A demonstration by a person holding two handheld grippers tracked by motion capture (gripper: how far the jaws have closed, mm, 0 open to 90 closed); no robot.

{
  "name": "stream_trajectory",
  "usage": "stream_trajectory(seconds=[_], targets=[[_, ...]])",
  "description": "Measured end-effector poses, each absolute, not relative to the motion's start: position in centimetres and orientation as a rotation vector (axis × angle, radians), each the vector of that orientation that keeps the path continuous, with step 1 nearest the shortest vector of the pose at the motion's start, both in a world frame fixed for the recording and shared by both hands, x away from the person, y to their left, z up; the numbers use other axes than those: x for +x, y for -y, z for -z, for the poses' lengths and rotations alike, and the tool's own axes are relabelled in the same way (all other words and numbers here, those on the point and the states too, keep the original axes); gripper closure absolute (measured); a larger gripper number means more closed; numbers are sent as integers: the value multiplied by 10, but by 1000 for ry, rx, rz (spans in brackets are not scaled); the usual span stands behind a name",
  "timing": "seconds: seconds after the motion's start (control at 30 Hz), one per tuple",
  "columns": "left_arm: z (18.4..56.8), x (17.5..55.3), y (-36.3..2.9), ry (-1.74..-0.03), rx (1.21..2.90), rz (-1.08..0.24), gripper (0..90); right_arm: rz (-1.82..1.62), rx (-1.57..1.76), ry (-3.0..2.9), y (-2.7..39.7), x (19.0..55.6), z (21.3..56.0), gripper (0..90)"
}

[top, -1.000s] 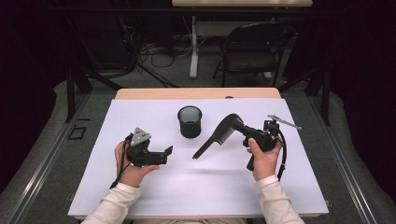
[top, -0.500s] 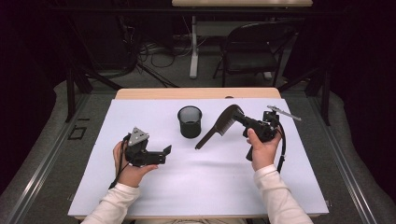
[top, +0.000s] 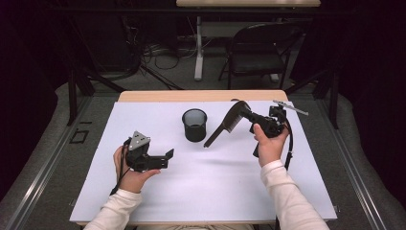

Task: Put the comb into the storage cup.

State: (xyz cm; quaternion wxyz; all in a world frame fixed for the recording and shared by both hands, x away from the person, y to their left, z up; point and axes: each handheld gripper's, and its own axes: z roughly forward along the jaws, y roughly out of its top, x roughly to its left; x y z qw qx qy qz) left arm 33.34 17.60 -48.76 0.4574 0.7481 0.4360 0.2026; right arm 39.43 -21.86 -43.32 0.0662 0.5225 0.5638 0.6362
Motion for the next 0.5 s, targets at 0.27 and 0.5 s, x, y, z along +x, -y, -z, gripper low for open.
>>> stream_trajectory(seconds=[0.27,0.5], targets=[[487,333,-177,-1075,1841,-502,0,-1873,1557,-1702,213,402,420,875],[487,333,-176,-1073,1840,-504,0,-1849,1563,-1702,212,407,412,875]])
